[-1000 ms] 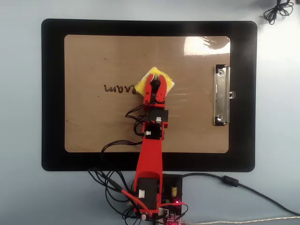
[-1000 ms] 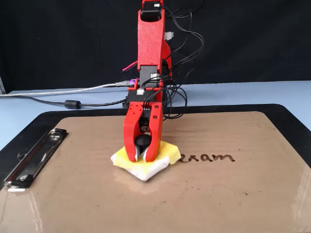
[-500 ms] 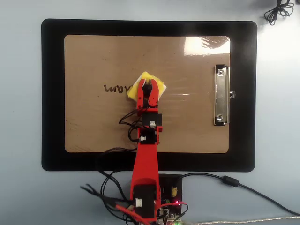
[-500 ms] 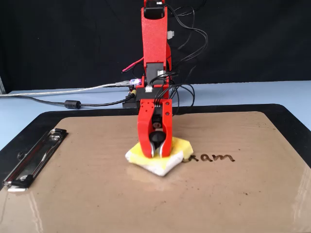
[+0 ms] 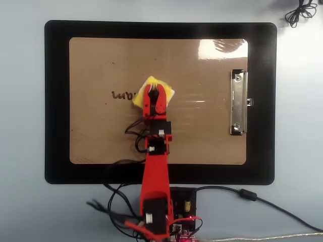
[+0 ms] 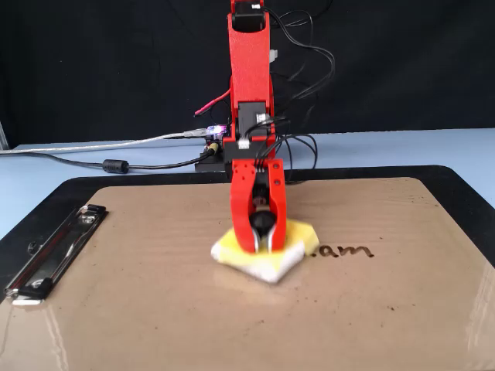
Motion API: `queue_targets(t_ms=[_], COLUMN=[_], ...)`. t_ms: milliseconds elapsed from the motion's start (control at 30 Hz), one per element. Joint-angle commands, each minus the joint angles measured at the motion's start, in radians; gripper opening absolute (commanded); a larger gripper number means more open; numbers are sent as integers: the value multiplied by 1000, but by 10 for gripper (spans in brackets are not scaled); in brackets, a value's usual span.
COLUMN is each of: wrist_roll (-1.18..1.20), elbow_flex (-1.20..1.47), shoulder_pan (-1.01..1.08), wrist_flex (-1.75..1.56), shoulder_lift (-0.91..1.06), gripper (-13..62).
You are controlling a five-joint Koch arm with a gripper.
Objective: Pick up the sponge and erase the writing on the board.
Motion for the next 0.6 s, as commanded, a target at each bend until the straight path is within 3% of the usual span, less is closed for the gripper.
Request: queue_targets(t_ms=[0,100,267,333,567], wrist_roll=[-20,-21,-35,-35,-41], elbow_flex=[169,282,-101,-176,252], shoulder_pan=[-26,-89,-98,-103,-123], wrist_flex=[15,37,35,41,74], shoulder_lift=[196,364,-38,-94,365], gripper=[-78,-79,-78,-78,-78])
